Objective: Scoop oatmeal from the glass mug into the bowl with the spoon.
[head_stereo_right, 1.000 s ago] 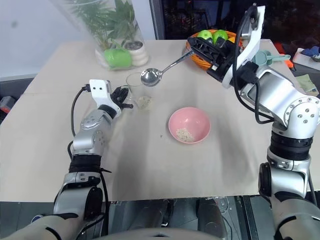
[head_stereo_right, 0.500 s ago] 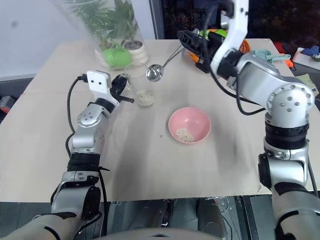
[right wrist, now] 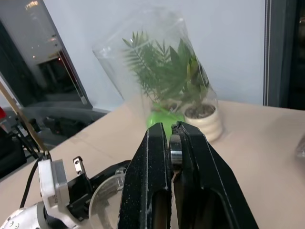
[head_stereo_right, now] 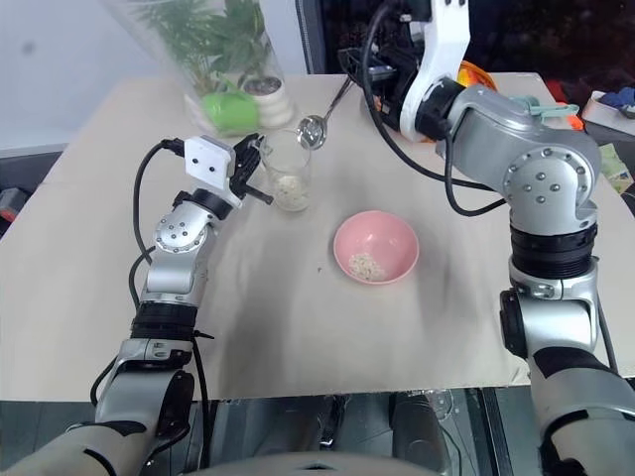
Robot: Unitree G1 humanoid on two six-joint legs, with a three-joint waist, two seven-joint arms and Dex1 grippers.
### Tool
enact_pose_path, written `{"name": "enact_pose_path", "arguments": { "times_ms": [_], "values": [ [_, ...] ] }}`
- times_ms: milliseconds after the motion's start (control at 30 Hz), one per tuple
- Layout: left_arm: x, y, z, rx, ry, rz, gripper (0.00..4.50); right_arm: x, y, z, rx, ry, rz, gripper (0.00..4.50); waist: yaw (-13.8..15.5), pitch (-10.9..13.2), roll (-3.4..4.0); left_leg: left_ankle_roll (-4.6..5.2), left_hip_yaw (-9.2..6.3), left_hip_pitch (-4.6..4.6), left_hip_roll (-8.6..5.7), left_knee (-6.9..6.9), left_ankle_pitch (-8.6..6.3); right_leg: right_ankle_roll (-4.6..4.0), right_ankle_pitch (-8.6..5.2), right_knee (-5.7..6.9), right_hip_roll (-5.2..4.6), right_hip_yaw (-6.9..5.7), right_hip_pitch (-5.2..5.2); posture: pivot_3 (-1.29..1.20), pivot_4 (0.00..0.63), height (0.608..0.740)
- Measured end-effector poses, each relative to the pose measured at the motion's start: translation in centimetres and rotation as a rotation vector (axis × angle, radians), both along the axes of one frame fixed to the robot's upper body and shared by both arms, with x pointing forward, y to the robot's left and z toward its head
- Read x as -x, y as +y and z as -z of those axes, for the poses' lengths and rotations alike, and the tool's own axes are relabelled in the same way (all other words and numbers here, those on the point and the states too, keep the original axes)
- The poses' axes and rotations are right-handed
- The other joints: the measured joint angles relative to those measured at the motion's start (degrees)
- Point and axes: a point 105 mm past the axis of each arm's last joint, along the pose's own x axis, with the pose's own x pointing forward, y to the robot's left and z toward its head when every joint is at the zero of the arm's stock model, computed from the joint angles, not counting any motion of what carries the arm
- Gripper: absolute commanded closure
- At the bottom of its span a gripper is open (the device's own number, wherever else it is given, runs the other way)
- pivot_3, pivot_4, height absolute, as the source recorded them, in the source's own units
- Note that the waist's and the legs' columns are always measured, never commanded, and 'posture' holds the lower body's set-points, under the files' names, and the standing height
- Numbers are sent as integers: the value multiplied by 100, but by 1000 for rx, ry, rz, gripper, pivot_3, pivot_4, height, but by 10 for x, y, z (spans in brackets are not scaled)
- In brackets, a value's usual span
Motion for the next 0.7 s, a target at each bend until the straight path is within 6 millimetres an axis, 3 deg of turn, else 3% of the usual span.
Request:
{"name": "enact_pose_path", "arguments": {
  "times_ms": [200, 367, 567, 700],
  "values": [
    [-2, 5, 4, -11, 17, -24, 4401, 5, -1, -25, -41, -59, -30, 4500, -7, 0, 0, 0, 3, 3, 0, 1, 0, 0, 0, 5, 1, 2, 0, 0, 150, 740],
    [-6, 8, 7, -18, 31, -50, 4401, 7, 5, -23, -37, -46, -61, 4500, 2, 0, 0, 0, 2, 1, -4, 8, 0, 0, 0, 8, -3, 1, 0, 0, 150, 740],
    [-7, 4, -4, -19, 3, -41, 4401, 7, 22, 1, 100, -62, -63, 4500, -10, 0, 0, 0, 3, 1, -4, 12, 0, 0, 0, 11, -3, 1, 0, 0, 150, 740],
    [-4, -10, -6, -76, -22, -13, 4401, 3, 37, 28, 319, -162, -36, 4500, -4, 0, 0, 0, 3, 1, -5, 16, 0, 0, 0, 11, -3, 0, 0, 0, 150, 740]
  ]
}}
